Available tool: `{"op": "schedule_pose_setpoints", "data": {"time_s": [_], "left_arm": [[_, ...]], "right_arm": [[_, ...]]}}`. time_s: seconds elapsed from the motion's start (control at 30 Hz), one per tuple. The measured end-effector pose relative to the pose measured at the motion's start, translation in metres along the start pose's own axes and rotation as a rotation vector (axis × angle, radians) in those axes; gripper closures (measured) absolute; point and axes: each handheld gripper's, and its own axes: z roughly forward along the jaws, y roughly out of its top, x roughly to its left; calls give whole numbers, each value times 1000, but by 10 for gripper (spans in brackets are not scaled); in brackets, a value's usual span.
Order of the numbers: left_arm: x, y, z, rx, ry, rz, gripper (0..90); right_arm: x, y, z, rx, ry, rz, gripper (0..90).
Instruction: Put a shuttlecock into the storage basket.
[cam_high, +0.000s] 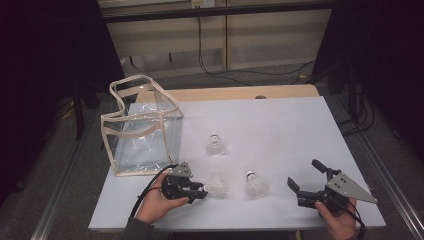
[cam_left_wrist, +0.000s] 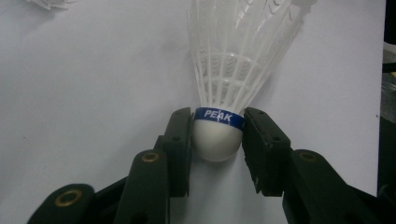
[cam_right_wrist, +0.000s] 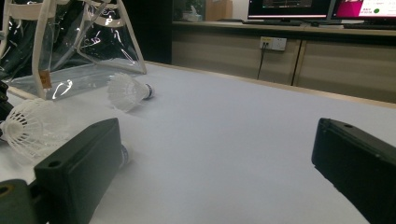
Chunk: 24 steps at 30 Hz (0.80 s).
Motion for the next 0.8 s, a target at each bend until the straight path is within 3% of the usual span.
{"op": "schedule_pose_setpoints", "data": {"time_s": [0.3,0.67,0.8], "left_arm": [[0,3,-5,-23,12,-51,636],[-2,6,-11,-66,26,-64,637],[-2,8,-14,-71,9,-89,638]], "right_arm": [[1,0,0,-3,6,-3,21],[0,1,-1,-7,1,6,20],[-1,1,-2,-13,1,14,19]]}}
